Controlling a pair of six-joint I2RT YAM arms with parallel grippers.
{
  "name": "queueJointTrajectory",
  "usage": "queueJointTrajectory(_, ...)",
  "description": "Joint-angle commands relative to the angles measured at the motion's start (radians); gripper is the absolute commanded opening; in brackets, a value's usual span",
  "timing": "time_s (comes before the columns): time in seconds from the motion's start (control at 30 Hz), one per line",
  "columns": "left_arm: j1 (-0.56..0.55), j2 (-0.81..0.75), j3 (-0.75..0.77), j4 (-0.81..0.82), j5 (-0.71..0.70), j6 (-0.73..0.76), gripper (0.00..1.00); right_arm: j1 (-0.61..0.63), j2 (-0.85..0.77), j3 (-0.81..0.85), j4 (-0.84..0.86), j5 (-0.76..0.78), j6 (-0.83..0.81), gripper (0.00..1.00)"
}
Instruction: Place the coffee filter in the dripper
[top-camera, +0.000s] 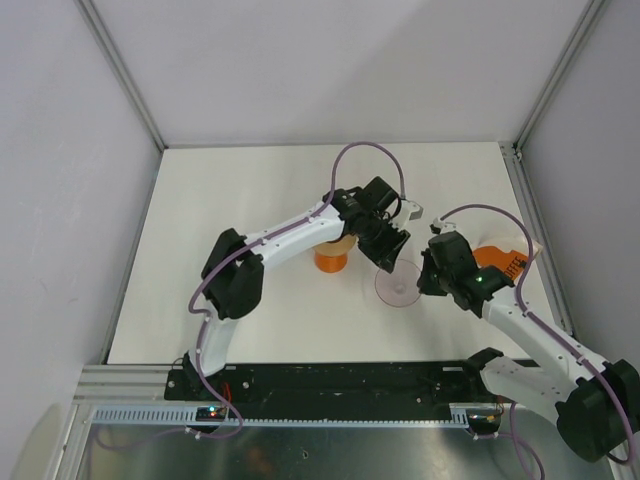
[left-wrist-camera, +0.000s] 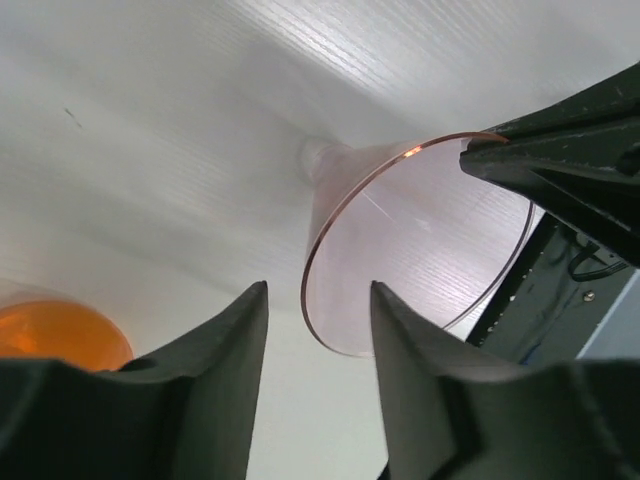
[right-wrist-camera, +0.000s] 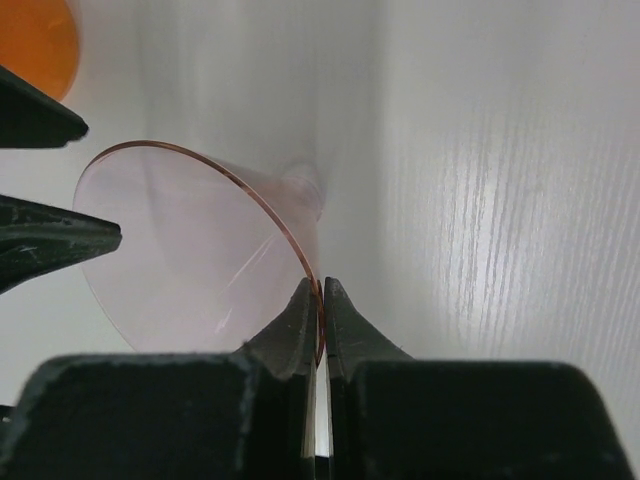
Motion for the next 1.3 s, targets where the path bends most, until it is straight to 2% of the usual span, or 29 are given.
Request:
queueJointTrajectory(0.0, 0.008, -0.146, 0.007, 0.003, 0.022, 0.025, 0.56, -0.002, -0.006, 0.092, -0.067, -0.04, -0.027, 0.0)
queueJointTrajectory(0.1, 0.025, -0.208, 0.018, 0.002, 0.005, 0.041, 0.66, -0.028, 0.015, 0.161, -0.107, -0.091, -0.06, 0.0)
queueJointTrajectory(0.2, 0.052, -0.276, 0.027, -0.003, -0.02, 0.046, 0.72, -0.074, 0.041, 0.228, -0.136, -0.185, -0.088, 0.0)
queueJointTrajectory(0.33, 0.127, -0.364, 0.028, -0.014, -0.013, 0.047, 0.74, -0.11, 0.083, 0.344, -0.16, -0.297, -0.114, 0.0)
queueJointTrajectory(0.57, 0.252, -0.507, -0.004, -0.028, -0.037, 0.099, 0.77, -0.103, 0.201, 0.572, -0.175, -0.392, -0.107, 0.0)
queueJointTrajectory(0.87, 0.401, -0.604, -0.05, -0.028, 0.009, 0.095, 0.79, -0.017, 0.44, 0.834, -0.137, -0.39, -0.089, 0.0)
queueJointTrajectory(1.0, 0.455, -0.612, -0.074, -0.028, 0.037, 0.093, 0.79, 0.031, 0.555, 0.963, -0.185, -0.356, -0.104, 0.0)
queueJointTrajectory(1.1, 0.479, -0.606, -0.092, -0.028, 0.048, 0.09, 0.79, 0.059, 0.635, 1.057, -0.246, -0.331, -0.121, 0.0)
queueJointTrajectory(1.27, 0.484, -0.568, -0.122, -0.028, 0.063, 0.088, 0.79, 0.075, 0.697, 1.117, -0.291, -0.329, -0.127, 0.0)
